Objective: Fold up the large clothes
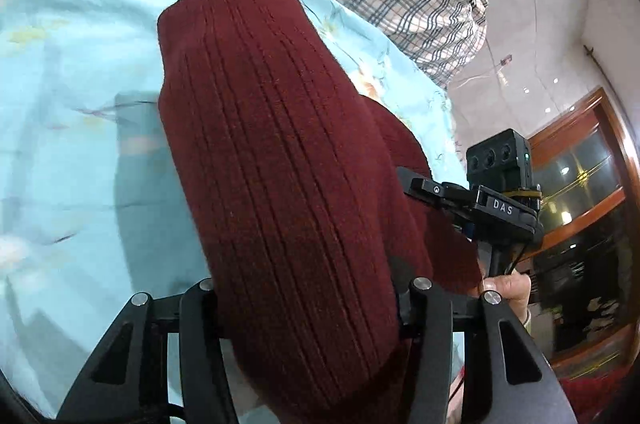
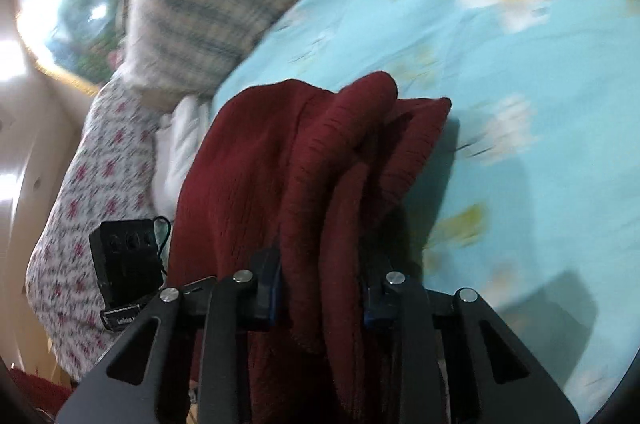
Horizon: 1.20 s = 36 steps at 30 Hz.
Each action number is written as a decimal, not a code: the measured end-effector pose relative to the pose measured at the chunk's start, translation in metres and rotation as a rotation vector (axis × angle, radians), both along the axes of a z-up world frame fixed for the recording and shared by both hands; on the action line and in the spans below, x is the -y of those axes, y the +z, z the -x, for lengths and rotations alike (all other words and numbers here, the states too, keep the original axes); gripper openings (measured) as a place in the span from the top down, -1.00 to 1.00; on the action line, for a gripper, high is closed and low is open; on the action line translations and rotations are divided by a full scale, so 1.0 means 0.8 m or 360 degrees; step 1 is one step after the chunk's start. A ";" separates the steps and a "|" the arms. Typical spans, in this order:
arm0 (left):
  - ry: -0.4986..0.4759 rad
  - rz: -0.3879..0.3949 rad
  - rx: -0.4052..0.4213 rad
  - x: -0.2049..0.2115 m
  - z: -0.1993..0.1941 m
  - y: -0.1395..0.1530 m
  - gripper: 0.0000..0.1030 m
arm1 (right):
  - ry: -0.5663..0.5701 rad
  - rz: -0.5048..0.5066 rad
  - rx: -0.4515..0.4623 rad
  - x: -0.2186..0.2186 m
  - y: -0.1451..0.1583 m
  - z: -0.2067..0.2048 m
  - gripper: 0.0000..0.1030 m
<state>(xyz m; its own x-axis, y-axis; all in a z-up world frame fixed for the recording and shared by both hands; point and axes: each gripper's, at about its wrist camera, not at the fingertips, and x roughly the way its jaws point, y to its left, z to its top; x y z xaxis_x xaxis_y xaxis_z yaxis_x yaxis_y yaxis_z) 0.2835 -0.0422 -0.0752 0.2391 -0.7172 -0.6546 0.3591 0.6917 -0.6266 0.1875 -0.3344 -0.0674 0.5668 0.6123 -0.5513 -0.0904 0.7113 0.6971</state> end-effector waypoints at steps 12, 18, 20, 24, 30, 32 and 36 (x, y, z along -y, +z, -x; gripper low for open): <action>0.0217 -0.0143 -0.0100 -0.158 0.064 -0.043 -0.20 | 0.0245 0.0008 -0.0074 -0.158 -0.058 -0.013 0.41; 0.0290 -0.0049 -0.0110 -0.161 0.062 -0.056 -0.43 | 0.0182 -0.0001 -0.0099 -0.146 -0.057 -0.010 0.27; 0.0294 -0.0082 -0.0094 -0.154 0.061 -0.053 -0.44 | 0.0164 0.0029 -0.0104 -0.145 -0.055 -0.008 0.25; 0.0326 -0.0107 -0.0108 -0.156 0.061 -0.047 -0.46 | 0.0065 0.0148 -0.0070 -0.138 -0.036 -0.005 0.17; 0.0447 -0.0154 -0.0005 -0.183 0.098 -0.018 -0.37 | -0.0007 0.0211 0.0052 -0.130 -0.002 -0.010 0.17; 0.0484 -0.0138 0.0004 -0.191 0.110 -0.016 -0.33 | 0.0035 0.0233 0.0053 -0.140 -0.001 -0.020 0.17; 0.0460 -0.0175 -0.0006 -0.188 0.120 -0.023 -0.30 | 0.0114 0.0307 -0.0072 -0.162 -0.022 -0.039 0.64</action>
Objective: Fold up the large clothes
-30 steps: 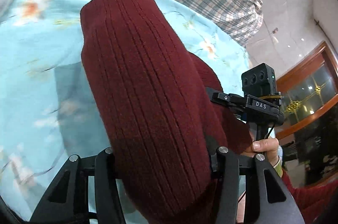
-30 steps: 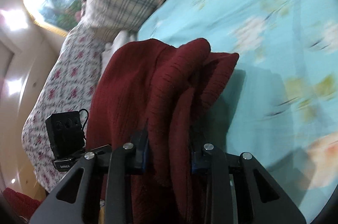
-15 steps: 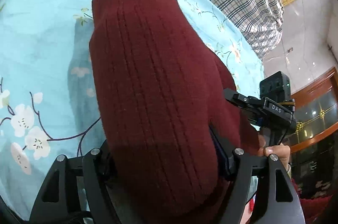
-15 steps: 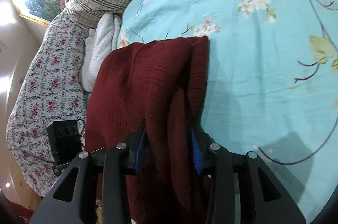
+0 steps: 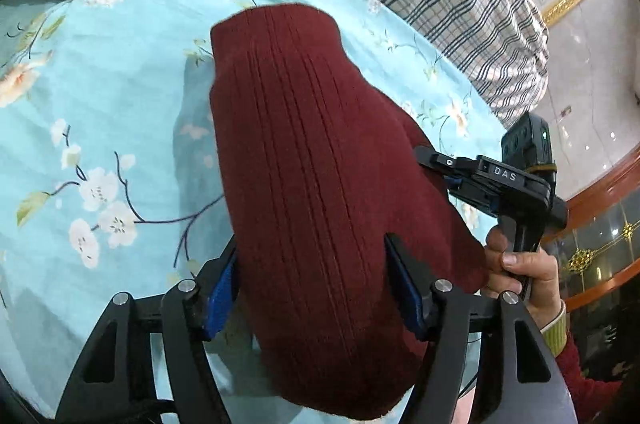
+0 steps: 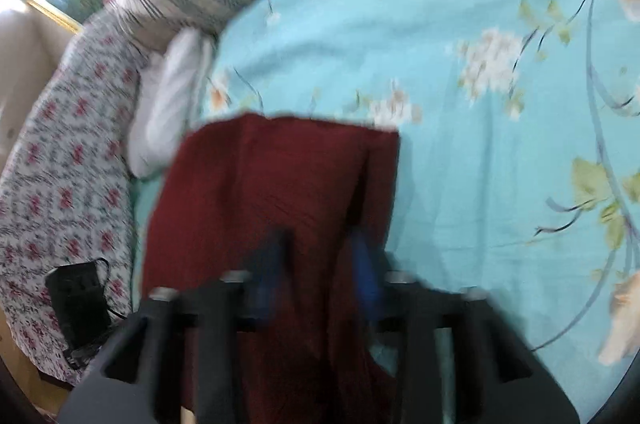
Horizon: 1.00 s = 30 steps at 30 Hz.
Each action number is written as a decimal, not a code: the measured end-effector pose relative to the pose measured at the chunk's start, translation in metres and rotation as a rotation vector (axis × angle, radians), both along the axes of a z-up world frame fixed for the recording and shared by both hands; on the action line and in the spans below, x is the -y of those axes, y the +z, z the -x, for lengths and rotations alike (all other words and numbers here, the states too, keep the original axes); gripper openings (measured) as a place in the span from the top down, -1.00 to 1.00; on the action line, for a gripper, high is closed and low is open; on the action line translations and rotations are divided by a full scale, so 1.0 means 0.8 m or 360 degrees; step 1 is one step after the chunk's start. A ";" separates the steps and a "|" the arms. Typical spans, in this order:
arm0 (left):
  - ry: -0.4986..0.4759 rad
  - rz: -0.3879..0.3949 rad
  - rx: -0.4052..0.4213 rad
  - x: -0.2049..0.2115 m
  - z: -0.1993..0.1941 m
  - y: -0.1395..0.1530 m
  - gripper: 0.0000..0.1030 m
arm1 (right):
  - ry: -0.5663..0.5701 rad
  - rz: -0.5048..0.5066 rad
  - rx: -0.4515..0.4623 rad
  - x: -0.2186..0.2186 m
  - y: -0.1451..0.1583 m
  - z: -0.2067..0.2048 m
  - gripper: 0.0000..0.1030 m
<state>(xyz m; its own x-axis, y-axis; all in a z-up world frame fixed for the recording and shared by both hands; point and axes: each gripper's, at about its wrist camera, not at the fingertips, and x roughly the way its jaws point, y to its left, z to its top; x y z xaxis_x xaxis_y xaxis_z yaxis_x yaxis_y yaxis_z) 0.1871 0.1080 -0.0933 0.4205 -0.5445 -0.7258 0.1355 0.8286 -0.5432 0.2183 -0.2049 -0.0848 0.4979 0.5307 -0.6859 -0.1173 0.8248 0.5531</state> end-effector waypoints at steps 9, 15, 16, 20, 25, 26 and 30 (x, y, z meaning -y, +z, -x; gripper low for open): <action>-0.0071 -0.0157 -0.0008 0.021 0.002 -0.002 -0.39 | -0.0095 0.0005 -0.0017 0.024 0.000 0.009 0.61; -0.0056 -0.0170 0.0286 -0.005 0.045 0.066 -0.25 | 0.0003 -0.0037 0.0264 0.003 0.075 0.038 0.59; -0.0089 -0.0124 0.0339 -0.005 0.051 0.076 -0.22 | 0.0090 -0.0083 0.0285 -0.013 0.084 0.037 0.59; -0.0307 -0.0045 0.0414 0.021 0.061 0.077 0.25 | 0.0471 -0.0359 0.0199 -0.101 0.092 0.003 0.59; -0.0426 -0.0019 0.0237 0.041 0.050 0.013 0.52 | 0.0664 -0.0470 -0.0026 -0.173 0.050 -0.064 0.59; -0.0416 0.0003 0.0212 0.041 0.048 0.005 0.74 | 0.0670 -0.0462 -0.0058 -0.181 0.041 -0.074 0.61; -0.0413 0.0014 0.0183 0.050 0.043 -0.010 0.88 | 0.0509 -0.0212 -0.0195 -0.173 -0.011 -0.110 1.00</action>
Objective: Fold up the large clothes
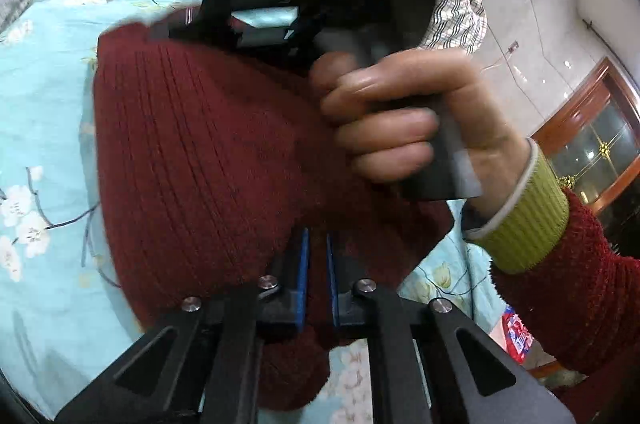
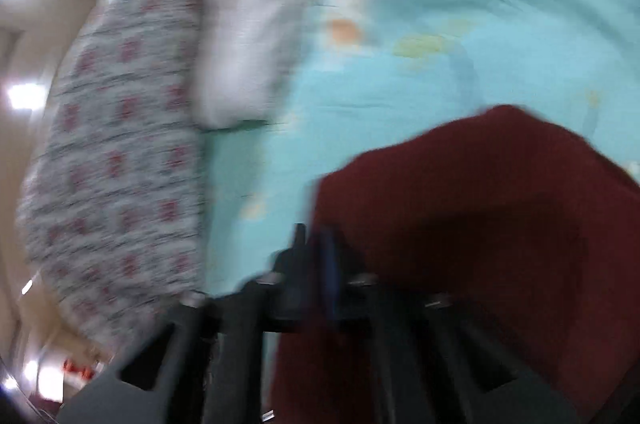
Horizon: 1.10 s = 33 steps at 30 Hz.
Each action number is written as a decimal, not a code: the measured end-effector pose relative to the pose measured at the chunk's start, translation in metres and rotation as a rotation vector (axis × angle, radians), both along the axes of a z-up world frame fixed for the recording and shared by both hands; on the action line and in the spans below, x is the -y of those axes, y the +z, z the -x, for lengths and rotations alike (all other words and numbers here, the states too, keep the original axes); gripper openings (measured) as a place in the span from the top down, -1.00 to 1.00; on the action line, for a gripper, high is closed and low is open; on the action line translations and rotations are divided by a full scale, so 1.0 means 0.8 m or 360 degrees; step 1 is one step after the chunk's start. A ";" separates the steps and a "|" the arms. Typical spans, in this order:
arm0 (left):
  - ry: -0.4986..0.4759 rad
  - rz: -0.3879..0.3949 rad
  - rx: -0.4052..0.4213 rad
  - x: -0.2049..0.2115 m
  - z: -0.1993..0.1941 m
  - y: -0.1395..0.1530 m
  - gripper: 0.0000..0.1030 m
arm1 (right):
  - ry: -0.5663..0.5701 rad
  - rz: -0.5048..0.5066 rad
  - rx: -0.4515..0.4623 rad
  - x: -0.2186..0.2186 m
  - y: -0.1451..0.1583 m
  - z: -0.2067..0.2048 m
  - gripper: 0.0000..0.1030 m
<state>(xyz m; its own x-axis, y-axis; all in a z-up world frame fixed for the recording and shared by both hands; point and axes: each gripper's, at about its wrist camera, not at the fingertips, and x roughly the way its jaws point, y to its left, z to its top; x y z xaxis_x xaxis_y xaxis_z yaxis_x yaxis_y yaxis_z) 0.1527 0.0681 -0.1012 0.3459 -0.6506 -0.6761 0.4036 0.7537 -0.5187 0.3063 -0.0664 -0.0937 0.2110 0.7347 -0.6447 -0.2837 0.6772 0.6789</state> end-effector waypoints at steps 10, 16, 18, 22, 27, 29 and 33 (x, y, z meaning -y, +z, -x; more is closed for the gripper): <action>0.0011 -0.0092 0.0031 0.011 0.000 -0.011 1.00 | -0.0137 -0.0054 0.0001 0.034 -0.029 -0.015 1.00; 0.0040 0.0036 -0.0038 -0.032 0.005 0.024 0.97 | -0.0168 -0.0115 0.0170 0.055 0.026 0.053 0.96; 0.0085 0.0057 -0.0013 -0.049 0.014 0.038 0.82 | -0.0215 -0.0112 0.0235 0.079 0.041 0.091 0.96; 0.0181 0.0031 0.0062 -0.064 0.026 0.063 0.71 | -0.0301 -0.0068 0.0264 0.132 0.039 0.170 0.95; 0.0060 -0.0128 0.0047 -0.030 0.031 0.046 0.65 | -0.0486 0.0053 0.0158 0.175 -0.007 0.217 0.96; 0.0051 -0.0166 0.0039 -0.016 0.031 0.028 0.69 | -0.0539 0.0004 0.0132 0.186 -0.021 0.219 1.00; 0.0083 -0.0145 0.0010 -0.022 0.031 0.031 0.71 | -0.0560 0.0037 0.0169 0.185 -0.019 0.219 1.00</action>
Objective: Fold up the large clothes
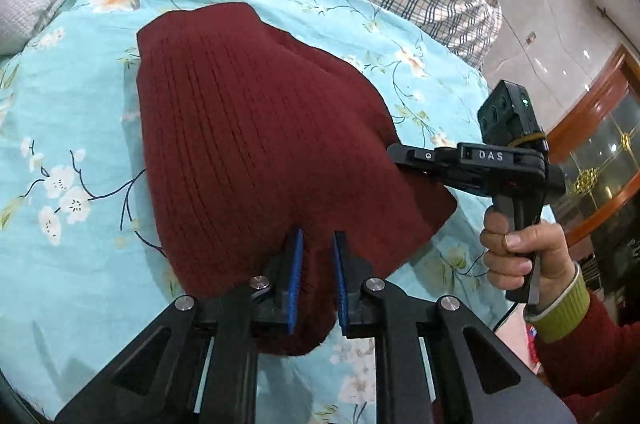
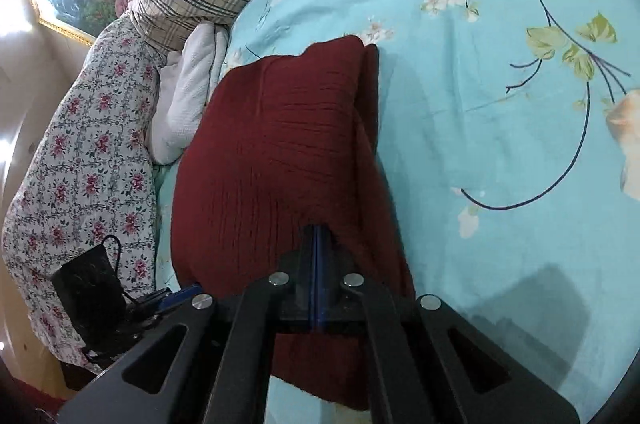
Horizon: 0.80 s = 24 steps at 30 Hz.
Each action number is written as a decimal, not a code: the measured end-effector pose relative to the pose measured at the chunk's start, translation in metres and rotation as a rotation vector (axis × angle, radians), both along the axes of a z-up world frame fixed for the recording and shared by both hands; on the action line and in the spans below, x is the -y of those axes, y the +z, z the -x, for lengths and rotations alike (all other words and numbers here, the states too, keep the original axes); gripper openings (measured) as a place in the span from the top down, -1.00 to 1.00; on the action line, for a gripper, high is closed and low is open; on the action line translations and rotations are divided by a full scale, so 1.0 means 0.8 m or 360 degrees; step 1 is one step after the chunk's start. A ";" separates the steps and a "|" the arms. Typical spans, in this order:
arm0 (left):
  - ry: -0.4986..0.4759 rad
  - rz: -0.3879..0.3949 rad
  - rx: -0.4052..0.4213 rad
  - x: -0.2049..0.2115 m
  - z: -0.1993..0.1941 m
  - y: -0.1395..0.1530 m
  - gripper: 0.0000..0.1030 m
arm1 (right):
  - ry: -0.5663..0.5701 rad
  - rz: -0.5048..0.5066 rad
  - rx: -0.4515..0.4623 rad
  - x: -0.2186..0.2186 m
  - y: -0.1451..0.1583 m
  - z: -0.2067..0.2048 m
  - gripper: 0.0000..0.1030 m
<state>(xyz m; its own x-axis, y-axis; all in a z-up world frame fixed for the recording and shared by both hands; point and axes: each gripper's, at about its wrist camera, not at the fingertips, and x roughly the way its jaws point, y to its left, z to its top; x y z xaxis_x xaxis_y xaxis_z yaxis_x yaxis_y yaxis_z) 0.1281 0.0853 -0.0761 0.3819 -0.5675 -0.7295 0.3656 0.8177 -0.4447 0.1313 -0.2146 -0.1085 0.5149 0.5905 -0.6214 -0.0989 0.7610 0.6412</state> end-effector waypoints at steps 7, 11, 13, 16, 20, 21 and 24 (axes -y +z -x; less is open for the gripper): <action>0.0200 0.0041 0.0156 -0.024 0.014 0.061 0.11 | -0.0057 0.0137 0.0237 -0.007 0.059 0.016 0.56; 0.0397 -0.0035 0.0170 -0.042 0.002 0.068 -0.10 | -0.0171 0.0201 0.0251 0.003 0.064 -0.006 -0.08; 0.0401 -0.0051 0.0096 -0.041 -0.009 0.055 -0.10 | -0.0173 0.0230 0.0161 -0.002 0.054 -0.028 0.03; 0.0368 -0.0115 0.0010 -0.033 -0.020 0.031 -0.10 | -0.0140 0.0258 0.0040 -0.011 0.030 -0.049 0.80; 0.0356 -0.0213 -0.0015 -0.026 -0.021 0.010 -0.23 | -0.0219 0.0311 0.0091 -0.005 0.031 -0.039 0.84; 0.0351 -0.0221 -0.0024 -0.025 -0.022 0.007 -0.23 | -0.0209 0.0330 0.0073 -0.008 0.027 -0.041 0.84; 0.0348 -0.0235 -0.0023 -0.024 -0.023 0.004 -0.23 | -0.0226 0.0357 0.0076 -0.006 0.039 -0.036 0.81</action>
